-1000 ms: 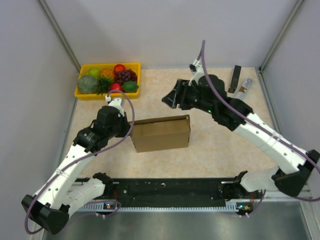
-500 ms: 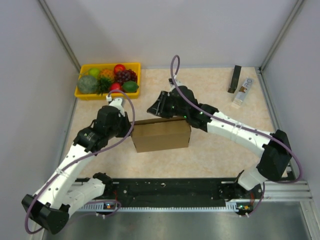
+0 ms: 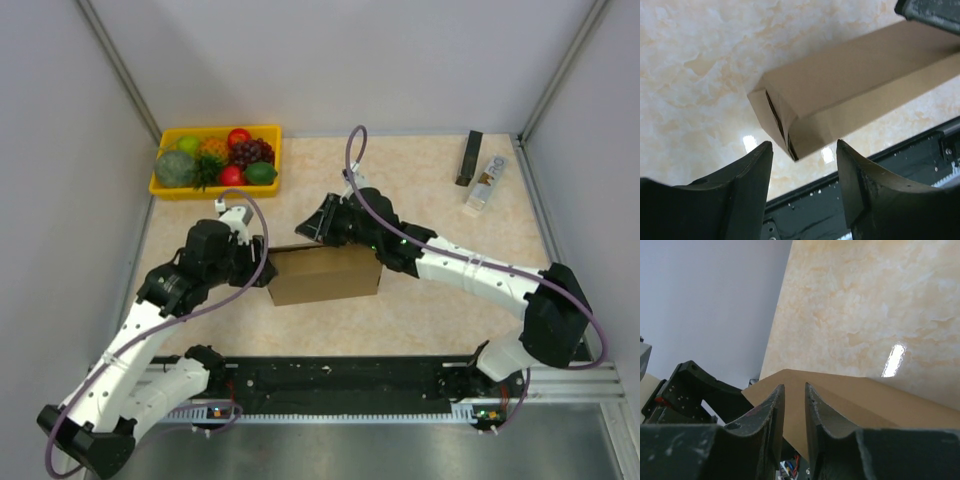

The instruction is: Fold the paper box

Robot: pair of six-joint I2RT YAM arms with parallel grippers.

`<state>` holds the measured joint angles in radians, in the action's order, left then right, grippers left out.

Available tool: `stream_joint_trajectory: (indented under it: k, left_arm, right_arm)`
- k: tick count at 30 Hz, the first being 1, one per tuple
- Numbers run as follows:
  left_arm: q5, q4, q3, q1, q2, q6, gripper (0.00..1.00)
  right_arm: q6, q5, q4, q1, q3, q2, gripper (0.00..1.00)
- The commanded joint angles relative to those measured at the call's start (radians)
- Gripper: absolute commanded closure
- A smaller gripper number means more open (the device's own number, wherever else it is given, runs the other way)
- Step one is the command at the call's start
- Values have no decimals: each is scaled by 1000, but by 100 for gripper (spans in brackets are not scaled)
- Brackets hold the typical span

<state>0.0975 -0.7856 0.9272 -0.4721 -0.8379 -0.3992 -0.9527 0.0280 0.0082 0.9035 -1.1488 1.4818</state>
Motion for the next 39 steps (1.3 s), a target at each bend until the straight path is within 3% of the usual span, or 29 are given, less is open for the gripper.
stream_joint_trajectory:
  k: [1, 6, 11, 15, 17, 19, 23, 32, 39]
  left_arm:
    - [39, -116, 76, -3, 78, 19, 41]
    - [-19, -187, 198, -2, 137, 14, 39]
    - [-123, -166, 303, 18, 53, -41, 46]
    - [-131, -84, 360, 50, -67, -49, 60]
    - [-111, -37, 354, 95, -120, -46, 73]
    - [-11, 8, 331, 145, -144, -56, 86]
    - [121, 100, 257, 193, -185, -76, 98]
    - [263, 262, 9, 196, -41, -168, 100]
    - [232, 229, -62, 196, 42, -172, 100]
  right_arm:
    - [40, -10, 12, 17, 15, -34, 78]
    - [66, -5, 9, 17, 18, -41, 78]
    - [80, 0, 18, 15, 37, -54, 77]
    - [92, 9, 16, 17, 31, -54, 77]
    - [94, 10, 13, 15, 29, -55, 77]
    - [100, 10, 9, 17, 26, -60, 77]
    - [109, 6, -2, 17, 23, -68, 77]
    - [104, 13, 3, 17, 21, -57, 77]
    - [106, 15, 3, 17, 20, -57, 77]
